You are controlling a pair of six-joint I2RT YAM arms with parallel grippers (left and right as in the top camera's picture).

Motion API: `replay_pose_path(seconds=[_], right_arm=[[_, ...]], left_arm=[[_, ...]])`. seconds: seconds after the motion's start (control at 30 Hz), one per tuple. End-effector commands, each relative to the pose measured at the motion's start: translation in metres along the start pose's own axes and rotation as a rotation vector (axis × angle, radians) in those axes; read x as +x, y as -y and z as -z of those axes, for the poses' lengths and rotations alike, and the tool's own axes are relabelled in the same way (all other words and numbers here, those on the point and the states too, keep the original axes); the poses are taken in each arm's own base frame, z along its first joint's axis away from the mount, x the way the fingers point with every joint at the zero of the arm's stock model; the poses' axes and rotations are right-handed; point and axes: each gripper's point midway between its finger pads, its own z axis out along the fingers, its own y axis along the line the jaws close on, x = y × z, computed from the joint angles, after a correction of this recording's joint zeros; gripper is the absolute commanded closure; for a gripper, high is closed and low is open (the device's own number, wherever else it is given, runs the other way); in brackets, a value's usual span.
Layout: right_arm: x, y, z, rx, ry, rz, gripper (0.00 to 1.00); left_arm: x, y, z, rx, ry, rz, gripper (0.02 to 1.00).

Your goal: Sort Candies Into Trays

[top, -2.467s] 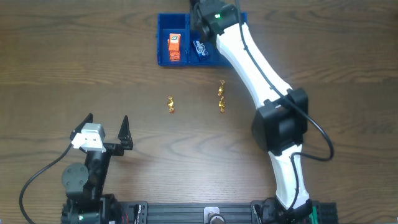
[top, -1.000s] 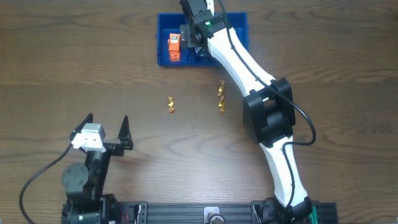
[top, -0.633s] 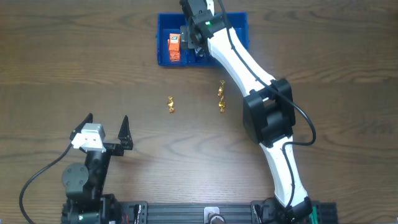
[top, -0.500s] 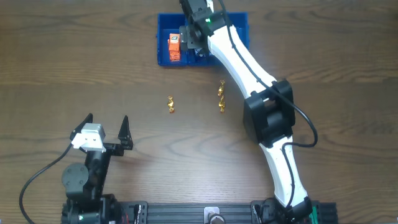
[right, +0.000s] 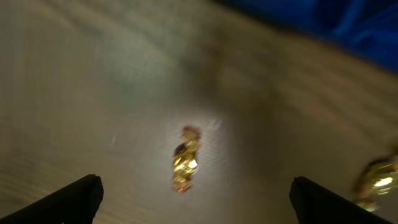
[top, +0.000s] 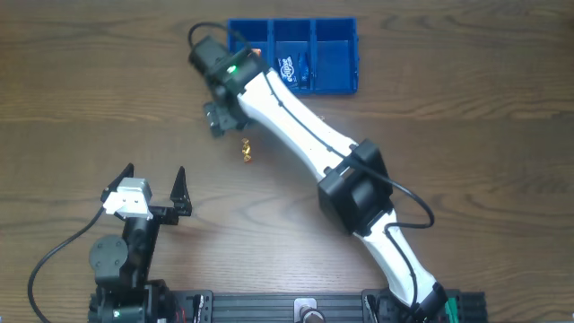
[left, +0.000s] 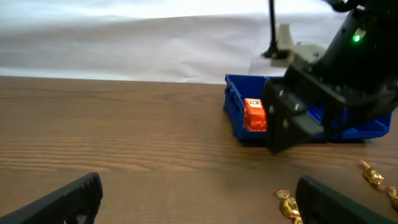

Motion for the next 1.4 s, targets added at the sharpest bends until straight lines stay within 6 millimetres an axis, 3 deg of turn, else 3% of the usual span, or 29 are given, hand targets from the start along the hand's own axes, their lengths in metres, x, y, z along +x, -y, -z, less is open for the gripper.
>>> replay_pose_path(seconds=[0.03,0.23,0.5,1.07,1.17,1.4], right_arm=[[0.030,-0.003,-0.032,0.024,-0.088,-0.029,0.003],[0.050,-0.005,-0.060,0.010,-0.139,-0.044,0.001],[0.040,-0.006,-0.068,0.011,-0.097,-0.081,0.001],[0.045,-0.001,-0.090,0.055,-0.117,-0.174,0.005],[0.045,-0.001,-0.090,0.055,-0.117,-0.174,0.084],[0.045,-0.002,-0.090,0.054,-0.115,-0.170,0.500]], left_arm=[[0.016,0.003,-0.001,0.022,-0.047,0.009,0.020],[0.016,0.003,-0.001,0.022,-0.047,0.009,0.020],[0.016,0.003,-0.001,0.021,-0.046,0.009,0.020],[0.016,0.003,-0.001,0.022,-0.047,0.009,0.020],[0.016,0.003,-0.001,0.022,-0.047,0.009,0.023],[0.016,0.003,-0.001,0.022,-0.047,0.009,0.020]])
